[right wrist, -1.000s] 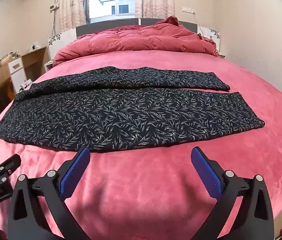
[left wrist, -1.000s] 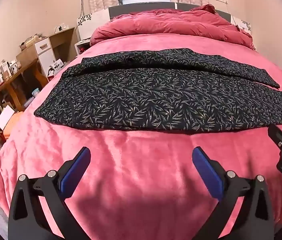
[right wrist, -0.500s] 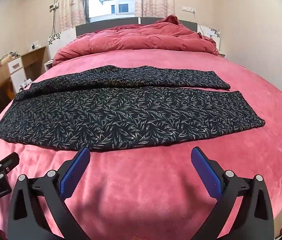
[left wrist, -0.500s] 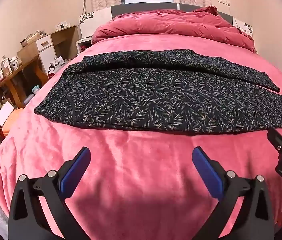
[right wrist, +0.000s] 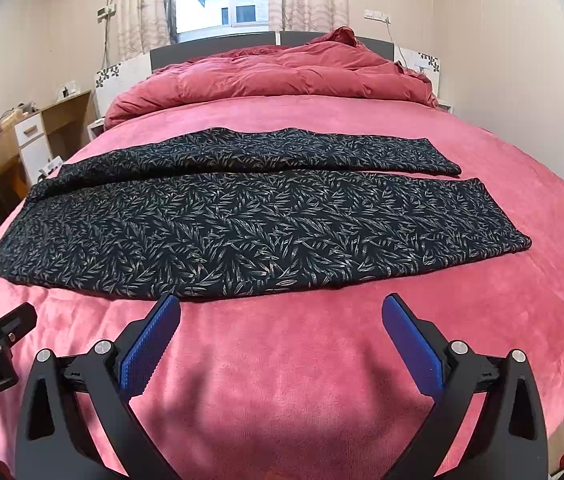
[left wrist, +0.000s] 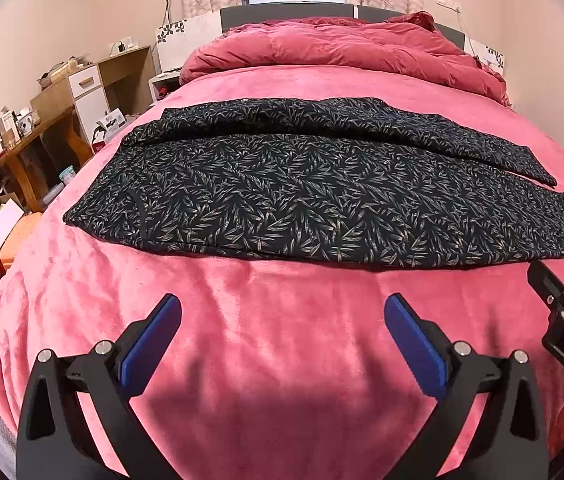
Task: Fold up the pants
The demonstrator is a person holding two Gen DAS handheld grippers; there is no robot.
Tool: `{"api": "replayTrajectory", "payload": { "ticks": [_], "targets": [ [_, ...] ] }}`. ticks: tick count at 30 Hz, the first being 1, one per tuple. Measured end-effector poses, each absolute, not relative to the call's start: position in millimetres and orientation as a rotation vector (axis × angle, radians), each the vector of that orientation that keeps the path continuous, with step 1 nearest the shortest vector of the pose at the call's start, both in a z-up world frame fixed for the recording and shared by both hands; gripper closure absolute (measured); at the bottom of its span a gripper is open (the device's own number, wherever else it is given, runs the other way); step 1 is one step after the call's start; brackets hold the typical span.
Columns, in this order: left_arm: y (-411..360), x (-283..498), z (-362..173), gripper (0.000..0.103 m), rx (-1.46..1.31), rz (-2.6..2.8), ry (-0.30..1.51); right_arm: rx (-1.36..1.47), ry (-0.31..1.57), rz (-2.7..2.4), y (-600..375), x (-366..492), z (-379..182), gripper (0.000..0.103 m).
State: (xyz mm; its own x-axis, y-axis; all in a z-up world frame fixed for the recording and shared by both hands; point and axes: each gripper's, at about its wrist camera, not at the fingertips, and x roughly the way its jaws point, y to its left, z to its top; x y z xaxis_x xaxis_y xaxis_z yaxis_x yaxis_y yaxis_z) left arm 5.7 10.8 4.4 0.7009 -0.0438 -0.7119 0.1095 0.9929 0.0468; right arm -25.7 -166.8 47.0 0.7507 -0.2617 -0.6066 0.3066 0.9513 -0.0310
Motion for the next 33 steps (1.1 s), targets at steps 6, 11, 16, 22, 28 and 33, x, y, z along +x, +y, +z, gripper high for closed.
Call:
{"api": "replayTrajectory", "payload": {
  "ticks": [6, 11, 16, 22, 28, 33],
  "targets": [
    [11.4, 4.8, 4.3, 0.002, 0.081, -0.085, 0.791, 0.074, 0.652, -0.311, -167.3, -26.1, 47.2, 0.003],
    [10.7, 4.4, 4.3, 0.002, 0.082, -0.086, 0.79, 0.076, 0.655, -0.311, -168.1, -25.5, 47.7, 0.003],
    [10.6, 3.3, 3.4, 0.002, 0.08, -0.085, 0.788, 0.078, 0.658, -0.31, -168.6, -25.2, 47.4, 0.003],
    [10.9, 3.2, 3.0, 0.002, 0.077, -0.085, 0.792, 0.081, 0.661, -0.308, -169.0, -24.9, 46.9, 0.003],
    [11.2, 2.5, 2.2, 0.002, 0.075, -0.088, 0.795, 0.081, 0.66, -0.308, -169.0, -25.2, 46.8, 0.003],
    [11.8, 2.9, 2.3, 0.002, 0.064, -0.092, 0.803, 0.082, 0.661, -0.306, -168.9, -24.7, 46.7, 0.003]
  ]
}}
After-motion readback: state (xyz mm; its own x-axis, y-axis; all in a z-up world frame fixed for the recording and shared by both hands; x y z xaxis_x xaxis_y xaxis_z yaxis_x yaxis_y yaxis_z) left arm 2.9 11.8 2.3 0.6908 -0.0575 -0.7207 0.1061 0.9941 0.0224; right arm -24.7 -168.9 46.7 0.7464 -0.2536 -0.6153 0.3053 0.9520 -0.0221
